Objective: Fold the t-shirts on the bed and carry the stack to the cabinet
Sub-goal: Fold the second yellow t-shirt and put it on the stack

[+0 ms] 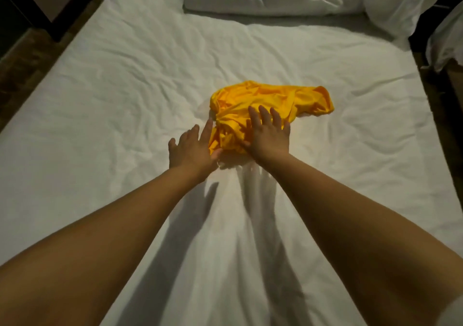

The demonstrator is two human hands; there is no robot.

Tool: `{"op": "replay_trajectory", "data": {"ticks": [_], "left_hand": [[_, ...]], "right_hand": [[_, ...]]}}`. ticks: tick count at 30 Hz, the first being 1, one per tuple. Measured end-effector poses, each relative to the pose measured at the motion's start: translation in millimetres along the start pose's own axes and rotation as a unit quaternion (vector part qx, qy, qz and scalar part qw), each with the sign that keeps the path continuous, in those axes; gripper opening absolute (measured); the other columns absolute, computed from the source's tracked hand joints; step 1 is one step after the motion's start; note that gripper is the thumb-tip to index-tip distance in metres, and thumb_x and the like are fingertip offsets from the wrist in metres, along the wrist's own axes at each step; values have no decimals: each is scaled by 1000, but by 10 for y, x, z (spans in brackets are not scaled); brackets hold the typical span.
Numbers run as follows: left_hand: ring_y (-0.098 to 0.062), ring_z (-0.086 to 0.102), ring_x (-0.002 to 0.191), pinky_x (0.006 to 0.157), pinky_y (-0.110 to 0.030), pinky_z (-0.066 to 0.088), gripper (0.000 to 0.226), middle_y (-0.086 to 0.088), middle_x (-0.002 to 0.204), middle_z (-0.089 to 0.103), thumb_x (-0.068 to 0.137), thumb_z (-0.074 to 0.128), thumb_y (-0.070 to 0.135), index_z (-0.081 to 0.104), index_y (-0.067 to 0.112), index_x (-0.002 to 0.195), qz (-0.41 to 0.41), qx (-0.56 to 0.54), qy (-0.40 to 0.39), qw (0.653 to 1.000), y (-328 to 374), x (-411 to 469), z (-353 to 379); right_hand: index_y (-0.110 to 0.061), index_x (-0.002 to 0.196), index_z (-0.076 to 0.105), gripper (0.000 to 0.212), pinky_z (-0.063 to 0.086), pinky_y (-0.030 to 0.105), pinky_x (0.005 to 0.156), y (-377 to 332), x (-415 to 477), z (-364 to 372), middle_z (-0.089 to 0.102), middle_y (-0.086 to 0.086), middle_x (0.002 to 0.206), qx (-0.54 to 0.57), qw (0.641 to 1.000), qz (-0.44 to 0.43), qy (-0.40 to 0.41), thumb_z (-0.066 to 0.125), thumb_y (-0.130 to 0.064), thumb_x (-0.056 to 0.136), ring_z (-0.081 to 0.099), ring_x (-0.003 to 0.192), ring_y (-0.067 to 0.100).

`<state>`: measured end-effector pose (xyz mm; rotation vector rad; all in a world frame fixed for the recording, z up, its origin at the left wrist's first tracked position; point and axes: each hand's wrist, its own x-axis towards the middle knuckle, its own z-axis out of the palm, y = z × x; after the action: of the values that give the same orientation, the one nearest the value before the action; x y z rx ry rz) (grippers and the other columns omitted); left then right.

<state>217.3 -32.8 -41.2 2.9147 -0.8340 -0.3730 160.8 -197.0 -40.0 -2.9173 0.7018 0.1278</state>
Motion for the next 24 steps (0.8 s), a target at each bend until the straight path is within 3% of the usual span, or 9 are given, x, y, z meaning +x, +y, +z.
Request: {"op": "replay_trajectory", "data": {"ticks": [2,4,6,9,14,16,20,24], "left_hand": [[-31,28,137,108,-54,23,73,-10,153,22,91,34,59,-1,29,148,17,-22,5,1000,12,63,88],[-31,33,134,106,-55,28,74,-10,151,27,91,36,59,-1,29,148,26,-36,9,999,-9,91,162],[-32,37,131,103,-54,32,74,-11,149,30,91,37,58,0,28,148,18,-53,8,998,-76,117,192],[-32,40,128,98,-50,36,75,-11,148,32,91,40,56,2,26,149,16,-66,20,998,-155,122,175],[-34,40,126,93,-47,40,71,-11,148,31,94,45,42,5,25,149,76,-110,-20,991,-21,-109,128],[-33,39,127,93,-47,41,66,-10,147,32,93,49,34,15,22,149,95,-138,-25,986,55,-232,74],[-34,49,109,74,-36,37,30,-18,120,53,87,52,10,51,3,116,131,-184,30,974,202,-546,-139],[-38,55,94,63,-32,32,28,-21,108,59,88,47,8,50,4,116,129,-223,64,964,298,-971,-366]], "right_hand": [[-28,149,7,85,16,53,111,-52,154,203,14,5,157,23,999,9,-43,58,-49,85,10,144,32],[-25,146,19,70,24,51,111,-108,230,417,27,10,152,47,995,3,-87,54,-45,88,22,139,37],[-19,140,31,50,28,48,109,-156,238,524,36,13,145,60,994,18,-88,45,-35,95,31,132,40],[-9,135,36,42,28,44,103,-145,177,489,43,18,139,76,995,21,-68,42,-27,97,38,124,42],[-2,125,41,50,35,41,89,-126,-254,265,49,23,126,162,985,43,-34,62,-25,86,43,116,40],[-1,121,43,53,34,40,86,-184,-486,160,52,24,121,220,974,47,-7,67,-25,81,44,113,39],[2,114,48,56,35,43,83,-303,-962,-16,55,25,113,292,955,36,49,73,-29,76,48,106,41],[-5,109,48,61,44,43,81,-325,-1418,-242,57,16,108,383,919,37,81,69,-44,67,53,101,34]]}}
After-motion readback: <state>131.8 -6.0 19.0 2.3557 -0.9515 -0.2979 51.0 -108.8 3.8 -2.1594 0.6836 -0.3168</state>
